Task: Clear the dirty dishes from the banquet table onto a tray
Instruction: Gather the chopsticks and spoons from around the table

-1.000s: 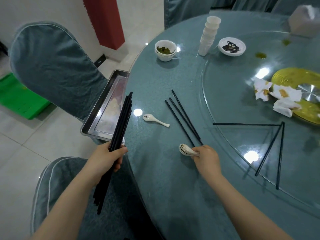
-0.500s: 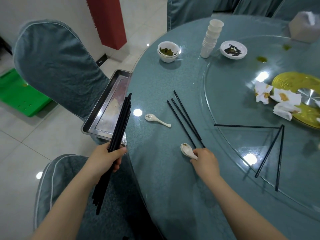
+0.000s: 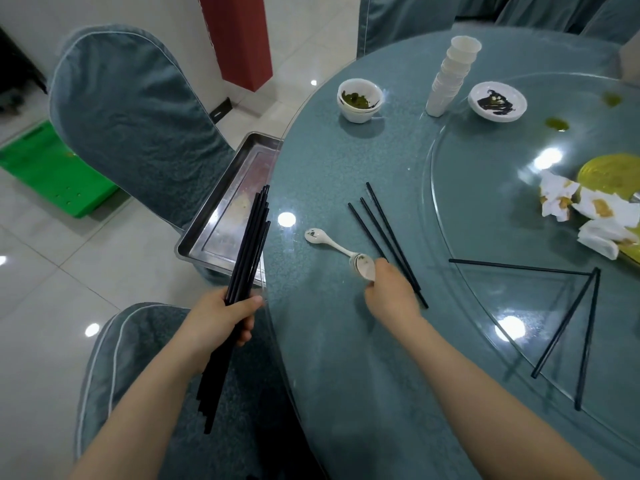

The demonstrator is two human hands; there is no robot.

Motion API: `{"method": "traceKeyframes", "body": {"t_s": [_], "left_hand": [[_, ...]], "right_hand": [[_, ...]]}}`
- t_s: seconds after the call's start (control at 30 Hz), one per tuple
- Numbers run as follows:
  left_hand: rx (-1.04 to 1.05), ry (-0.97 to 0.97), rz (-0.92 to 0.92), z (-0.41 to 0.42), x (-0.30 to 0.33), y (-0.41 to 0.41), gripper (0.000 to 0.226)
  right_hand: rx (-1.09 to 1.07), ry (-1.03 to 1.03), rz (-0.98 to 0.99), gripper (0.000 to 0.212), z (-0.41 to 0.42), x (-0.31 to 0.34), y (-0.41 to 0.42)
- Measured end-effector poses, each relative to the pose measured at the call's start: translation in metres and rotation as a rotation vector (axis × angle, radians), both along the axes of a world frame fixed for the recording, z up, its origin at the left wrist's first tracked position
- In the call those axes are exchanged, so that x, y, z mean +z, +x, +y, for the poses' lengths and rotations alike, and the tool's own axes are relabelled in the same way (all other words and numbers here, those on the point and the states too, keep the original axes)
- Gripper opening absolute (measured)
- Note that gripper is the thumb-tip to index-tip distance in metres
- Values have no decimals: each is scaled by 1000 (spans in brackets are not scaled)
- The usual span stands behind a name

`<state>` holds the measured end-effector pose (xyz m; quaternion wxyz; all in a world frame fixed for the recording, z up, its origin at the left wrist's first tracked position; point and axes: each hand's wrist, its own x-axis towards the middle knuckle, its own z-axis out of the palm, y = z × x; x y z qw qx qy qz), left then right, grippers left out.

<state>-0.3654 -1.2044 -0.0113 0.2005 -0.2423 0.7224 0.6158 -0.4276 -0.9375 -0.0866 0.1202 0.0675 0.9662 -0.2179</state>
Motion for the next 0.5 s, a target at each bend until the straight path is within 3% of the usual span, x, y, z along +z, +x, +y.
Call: {"method": "traceKeyframes", "body": {"t_s": [0.27,0.5], "left_hand": [[76,108,-79,6,3,3,13],[85,101,-98,1,2,4,14]], "right_hand": [[71,23,14,16,-35,-9,-66],[136,140,71,14,-16,-18,-45]]}}
